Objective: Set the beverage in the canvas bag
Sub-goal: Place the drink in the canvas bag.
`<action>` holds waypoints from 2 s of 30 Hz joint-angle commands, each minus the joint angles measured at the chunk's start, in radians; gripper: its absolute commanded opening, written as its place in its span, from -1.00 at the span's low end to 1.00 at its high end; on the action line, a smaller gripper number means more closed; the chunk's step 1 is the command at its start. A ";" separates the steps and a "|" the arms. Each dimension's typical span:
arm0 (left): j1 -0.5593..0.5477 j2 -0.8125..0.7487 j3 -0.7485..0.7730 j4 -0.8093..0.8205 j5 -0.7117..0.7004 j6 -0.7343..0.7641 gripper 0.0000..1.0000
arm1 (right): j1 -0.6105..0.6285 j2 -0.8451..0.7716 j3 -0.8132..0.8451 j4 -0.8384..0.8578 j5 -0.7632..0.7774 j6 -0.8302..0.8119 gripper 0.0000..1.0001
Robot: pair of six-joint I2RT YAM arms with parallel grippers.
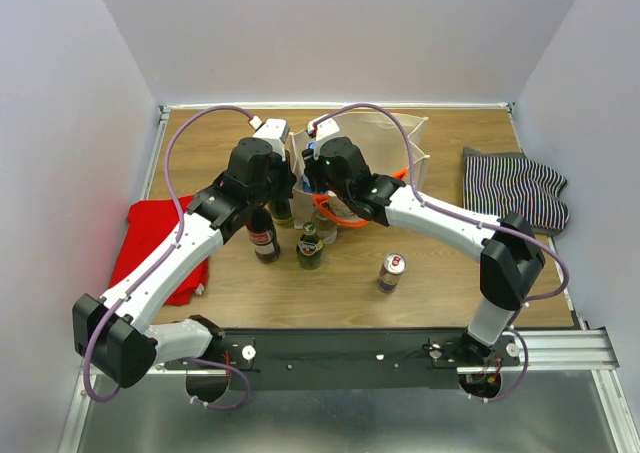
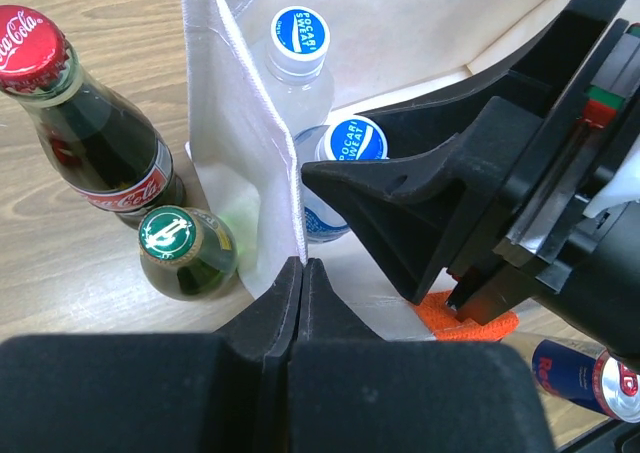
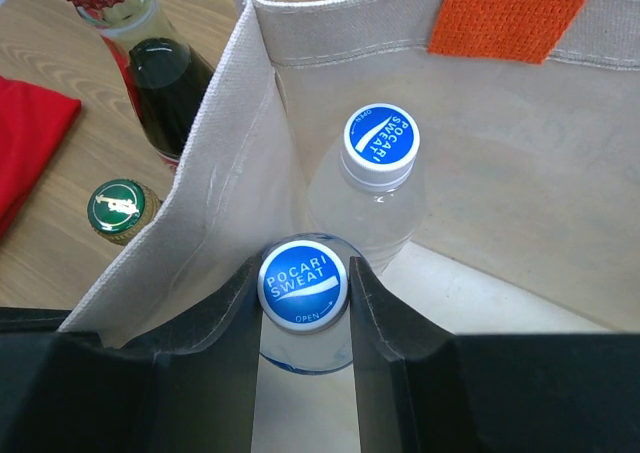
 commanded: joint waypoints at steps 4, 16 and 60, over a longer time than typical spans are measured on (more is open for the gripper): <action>0.001 0.003 -0.008 0.001 -0.010 -0.001 -1.00 | -0.001 0.029 0.012 -0.023 -0.016 0.064 -0.99; 0.000 0.003 -0.008 0.004 -0.007 0.001 -0.87 | -0.001 0.004 0.010 -0.023 -0.001 0.072 0.00; 0.001 0.017 0.003 0.020 -0.002 -0.016 -0.08 | 0.001 -0.404 0.012 -0.192 0.102 0.046 0.41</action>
